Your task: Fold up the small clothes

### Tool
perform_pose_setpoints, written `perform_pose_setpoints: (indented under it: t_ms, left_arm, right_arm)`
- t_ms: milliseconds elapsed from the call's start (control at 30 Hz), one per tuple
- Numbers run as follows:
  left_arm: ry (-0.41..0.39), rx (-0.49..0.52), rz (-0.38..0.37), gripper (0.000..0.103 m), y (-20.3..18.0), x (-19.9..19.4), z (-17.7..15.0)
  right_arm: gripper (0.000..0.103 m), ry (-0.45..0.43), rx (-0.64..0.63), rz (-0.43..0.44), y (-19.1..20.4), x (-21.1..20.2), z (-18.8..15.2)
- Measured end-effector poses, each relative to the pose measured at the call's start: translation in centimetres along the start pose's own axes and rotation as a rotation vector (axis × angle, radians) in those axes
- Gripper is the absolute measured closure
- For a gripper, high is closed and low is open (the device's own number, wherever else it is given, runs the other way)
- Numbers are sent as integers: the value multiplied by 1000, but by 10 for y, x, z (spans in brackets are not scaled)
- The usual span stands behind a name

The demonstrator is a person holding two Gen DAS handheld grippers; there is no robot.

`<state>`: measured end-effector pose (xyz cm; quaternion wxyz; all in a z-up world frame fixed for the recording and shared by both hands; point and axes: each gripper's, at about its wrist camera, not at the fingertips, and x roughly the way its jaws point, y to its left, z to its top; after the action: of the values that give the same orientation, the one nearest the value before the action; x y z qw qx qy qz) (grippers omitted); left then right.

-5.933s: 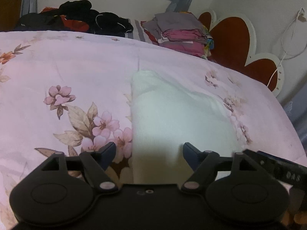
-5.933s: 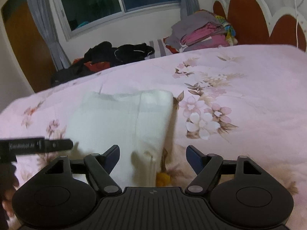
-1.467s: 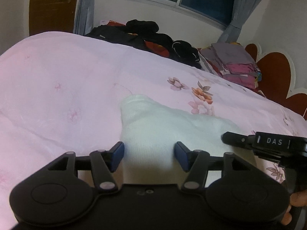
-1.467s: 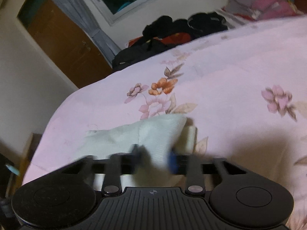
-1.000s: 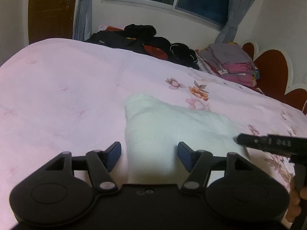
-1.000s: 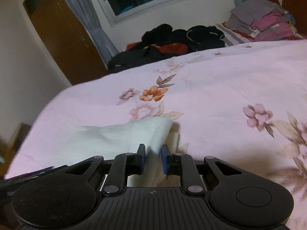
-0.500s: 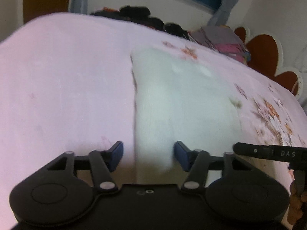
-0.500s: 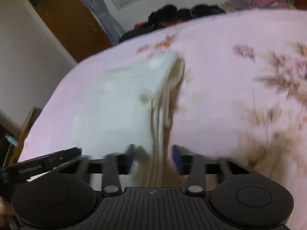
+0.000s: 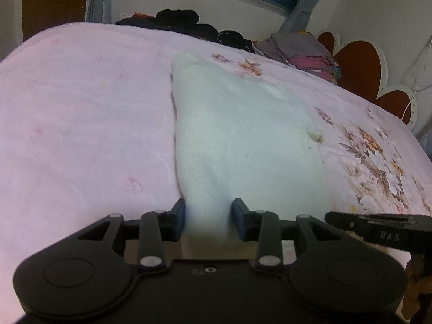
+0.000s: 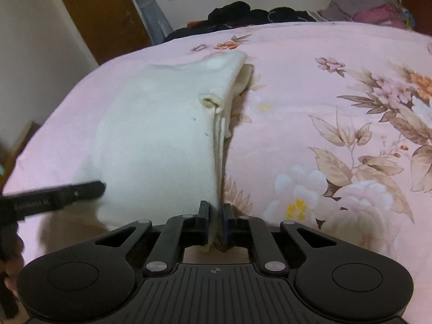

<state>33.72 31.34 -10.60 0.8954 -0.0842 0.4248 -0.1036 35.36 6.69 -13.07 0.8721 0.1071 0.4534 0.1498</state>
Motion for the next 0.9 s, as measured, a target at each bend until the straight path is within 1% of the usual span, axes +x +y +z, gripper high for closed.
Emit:
perform_pose_setpoints:
  t_ms: [67,100,200,267,333,400,500,533,600,633,667,700,767,800,833,867,900]
  left_arm:
    - [-28,10,9,67,-4,-6,5]
    - [-47,16,9,67,-6,-9,8]
    - [-93,28,-4,65,-11,-11,23]
    - [-114,35,4,65,-15,-4,34]
    - [-144,43,15,65,-20,6,45]
    - [-142,47,15,65,-23,20,57]
    - [-130,59,25,65,-25,41,64]
    - [-120,64,32,65,-26,47,63]
    - [-104,69,32,65,-25,53,61]
    - [-103,79,31,65,-25,54,60]
    - [-103,89,33,65,-25,54,59]
    - [-103,99,37,64,-26,54,60]
    - [-100,109,39,61,-26,50,60]
    - [-94,110,34,52,-27,48,61]
    - [-90,105,20,37,-27,46,62]
    - [-90,99,17,28,-28,43,63]
    - [-94,98,35,13,-29,40,64]
  right_arm:
    - [94,2,8,-3,1,-2,1]
    - [94,-15,10,-2,3,-6,4]
    - [94,-125,-54,-25,17,-20,16]
    - [94,-165,-86,-29,27,-20,29]
    - [94,-187,-85,-27,35,-11,43]
    - [94,-215,-89,-28,42,-1,56]
    - [94,-222,-108,-43,49,17,70]
    - [94,-218,-123,-64,50,26,73]
    - [94,-185,-161,-113,45,43,74]
    - [95,-148,-172,-134,40,54,70]
    - [95,-132,-173,-135,36,59,67]
    - [95,-142,-177,-136,33,61,64]
    - [95,-135,-157,-132,29,64,66]
    - [95,-129,-145,-127,27,65,67]
    - [95,-124,-142,-124,27,65,68]
    - [95,-118,-140,-120,27,64,68]
    - [95,-113,-131,-113,26,62,69]
